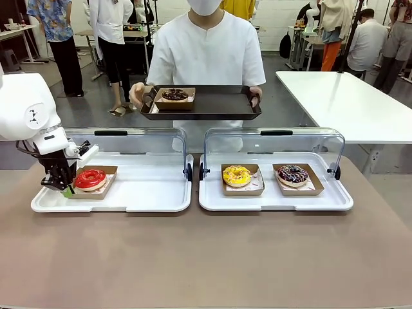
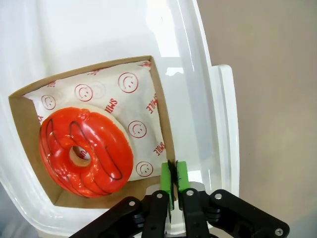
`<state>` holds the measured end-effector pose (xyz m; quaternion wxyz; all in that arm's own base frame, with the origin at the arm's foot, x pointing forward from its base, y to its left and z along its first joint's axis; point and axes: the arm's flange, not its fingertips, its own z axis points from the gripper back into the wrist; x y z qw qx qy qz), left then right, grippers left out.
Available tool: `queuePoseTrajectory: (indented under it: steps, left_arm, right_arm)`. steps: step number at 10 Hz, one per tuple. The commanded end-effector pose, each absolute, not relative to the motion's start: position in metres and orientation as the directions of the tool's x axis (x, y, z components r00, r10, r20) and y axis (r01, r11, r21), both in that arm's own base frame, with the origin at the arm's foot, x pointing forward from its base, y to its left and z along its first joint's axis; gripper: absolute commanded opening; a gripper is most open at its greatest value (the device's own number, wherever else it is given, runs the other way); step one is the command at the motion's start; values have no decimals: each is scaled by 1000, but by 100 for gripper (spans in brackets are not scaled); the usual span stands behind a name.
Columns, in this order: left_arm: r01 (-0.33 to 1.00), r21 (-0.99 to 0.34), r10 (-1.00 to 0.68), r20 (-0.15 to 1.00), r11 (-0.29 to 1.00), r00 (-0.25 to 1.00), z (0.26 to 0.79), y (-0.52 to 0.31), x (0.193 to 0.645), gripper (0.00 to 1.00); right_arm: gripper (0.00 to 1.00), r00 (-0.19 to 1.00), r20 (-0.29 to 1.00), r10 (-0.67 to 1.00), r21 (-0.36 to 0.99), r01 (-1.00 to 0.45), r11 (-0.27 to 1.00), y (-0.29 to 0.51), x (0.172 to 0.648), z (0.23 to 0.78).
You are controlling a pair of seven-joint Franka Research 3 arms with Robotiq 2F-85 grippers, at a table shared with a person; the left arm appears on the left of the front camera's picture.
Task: Provide the desired donut to the person.
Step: Pick up and lift the Paper togo box containing the Donut pointed at by the person.
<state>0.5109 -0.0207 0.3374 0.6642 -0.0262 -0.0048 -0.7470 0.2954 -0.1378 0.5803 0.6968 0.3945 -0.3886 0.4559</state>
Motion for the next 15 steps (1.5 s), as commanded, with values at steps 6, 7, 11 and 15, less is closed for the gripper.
queuePoseTrajectory:
  steps: [6, 7, 11, 15]
  left_arm:
    - [990, -23, -987, 78, -140, -138, 343, -15, 511, 0]
    - [992, 6, -991, 56, -125, -125, 355, -14, 505, 0]
    - [986, 80, -988, 35, -149, -152, 475, -15, 422, 0]
    - [978, 153, -990, -4, -139, -140, 589, -23, 352, 0]
  right_arm:
    - [100, 274, 907, 321, 192, -945, 263, -138, 296, 580]
    - [100, 274, 907, 321, 192, -945, 263, -138, 296, 580]
    - [100, 274, 907, 321, 192, -945, 263, -138, 296, 580]
    - [100, 274, 907, 321, 192, -945, 263, -138, 296, 580]
